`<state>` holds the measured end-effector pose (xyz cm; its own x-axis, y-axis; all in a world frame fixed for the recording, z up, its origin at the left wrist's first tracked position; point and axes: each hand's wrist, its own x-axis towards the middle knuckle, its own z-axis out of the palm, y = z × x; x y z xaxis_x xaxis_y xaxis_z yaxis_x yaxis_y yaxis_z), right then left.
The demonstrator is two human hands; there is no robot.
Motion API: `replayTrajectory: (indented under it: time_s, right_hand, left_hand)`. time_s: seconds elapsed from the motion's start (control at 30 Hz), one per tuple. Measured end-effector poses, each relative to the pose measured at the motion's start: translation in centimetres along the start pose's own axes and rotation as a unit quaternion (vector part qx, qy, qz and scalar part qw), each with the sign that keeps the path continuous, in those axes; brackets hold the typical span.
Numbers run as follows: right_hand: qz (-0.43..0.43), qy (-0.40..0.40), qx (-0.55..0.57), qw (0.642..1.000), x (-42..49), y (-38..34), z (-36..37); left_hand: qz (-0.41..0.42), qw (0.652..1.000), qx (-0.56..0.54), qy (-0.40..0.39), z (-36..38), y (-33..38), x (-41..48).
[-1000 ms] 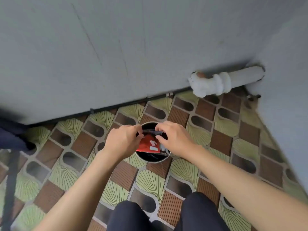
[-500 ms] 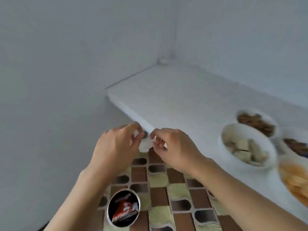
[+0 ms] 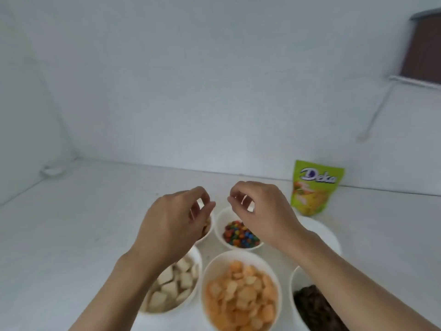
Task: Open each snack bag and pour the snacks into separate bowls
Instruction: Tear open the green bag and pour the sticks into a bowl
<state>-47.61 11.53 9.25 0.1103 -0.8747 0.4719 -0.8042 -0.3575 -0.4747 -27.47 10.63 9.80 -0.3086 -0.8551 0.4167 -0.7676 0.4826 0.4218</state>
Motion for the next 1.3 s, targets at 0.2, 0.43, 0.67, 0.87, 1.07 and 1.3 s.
replayTrajectory:
  time_s: [0.2,0.43,0.67,0.87,1.07,1.3]
  right_hand:
    - [0.079,0.090,-0.076,0.990,1.5,12.4,-7.1]
    - [0.159,0.112,-0.176,0.965,3.0,23.7,-10.2]
    - [0.219,0.045,-0.182,0.957,3.7,30.0,-10.1]
    - [0.224,0.025,-0.154,0.962,2.1,31.0,-8.1]
    - [0.181,0.047,-0.128,0.974,1.4,30.2,-8.6]
    - [0.121,0.072,-0.104,0.985,1.0,28.3,-8.6]
  left_hand:
    - [0.084,0.994,-0.057,-0.033,9.9,6.7,10.0]
    - [0.138,0.982,-0.087,-0.099,19.9,11.4,19.3]
    - [0.145,0.975,0.022,-0.167,26.6,14.2,24.6]
    - [0.115,0.972,0.038,-0.202,29.0,13.2,23.6]
    - [0.126,0.982,-0.052,-0.128,27.5,12.7,22.2]
    - [0.162,0.978,-0.097,-0.088,24.5,12.0,21.2]
